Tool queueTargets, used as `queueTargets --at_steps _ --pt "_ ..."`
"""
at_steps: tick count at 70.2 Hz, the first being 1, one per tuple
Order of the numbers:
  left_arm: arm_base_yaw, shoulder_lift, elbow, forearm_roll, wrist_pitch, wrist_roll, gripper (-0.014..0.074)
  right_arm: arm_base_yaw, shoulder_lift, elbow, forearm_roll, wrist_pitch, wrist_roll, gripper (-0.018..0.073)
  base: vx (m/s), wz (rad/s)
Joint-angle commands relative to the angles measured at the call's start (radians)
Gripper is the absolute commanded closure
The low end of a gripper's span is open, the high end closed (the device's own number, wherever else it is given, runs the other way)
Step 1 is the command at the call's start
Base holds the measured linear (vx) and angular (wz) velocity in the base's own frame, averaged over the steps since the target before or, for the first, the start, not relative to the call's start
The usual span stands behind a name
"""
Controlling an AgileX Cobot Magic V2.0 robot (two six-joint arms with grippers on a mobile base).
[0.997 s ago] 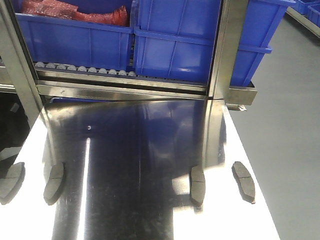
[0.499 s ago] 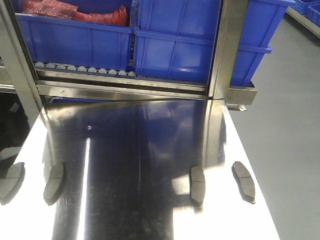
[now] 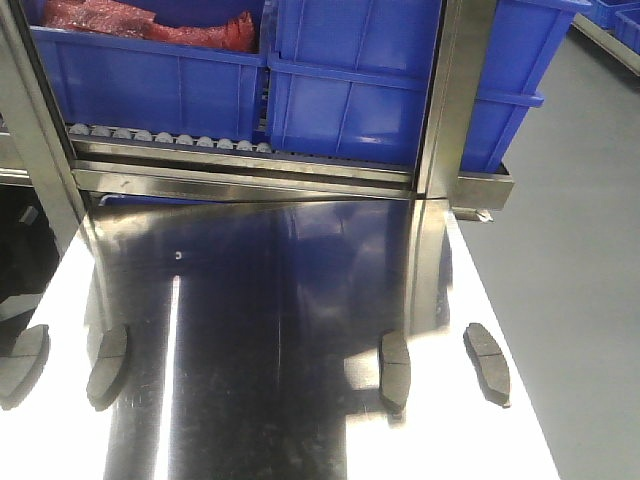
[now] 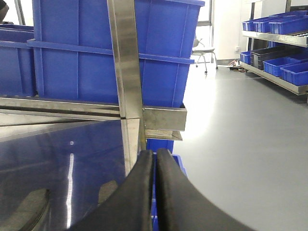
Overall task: Move and align brake pads A on conveyor
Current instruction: 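Lower the left gripper onto the outermost brake pad and grasp it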
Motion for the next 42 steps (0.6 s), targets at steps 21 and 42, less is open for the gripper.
queueTargets --at_steps 21,42 --pt "0.002 0.157 -0.085 -0.001 -0.017 -0.010 0.0378 0.000 -0.010 0.005 -0.001 -0.072 -0.006 0.0563 0.00 0.00" --pt "0.002 0.157 -0.085 -0.002 -0.016 -0.010 -0.0137 0.000 -0.010 0.005 -0.001 -0.072 -0.006 0.0563 0.00 0.00"
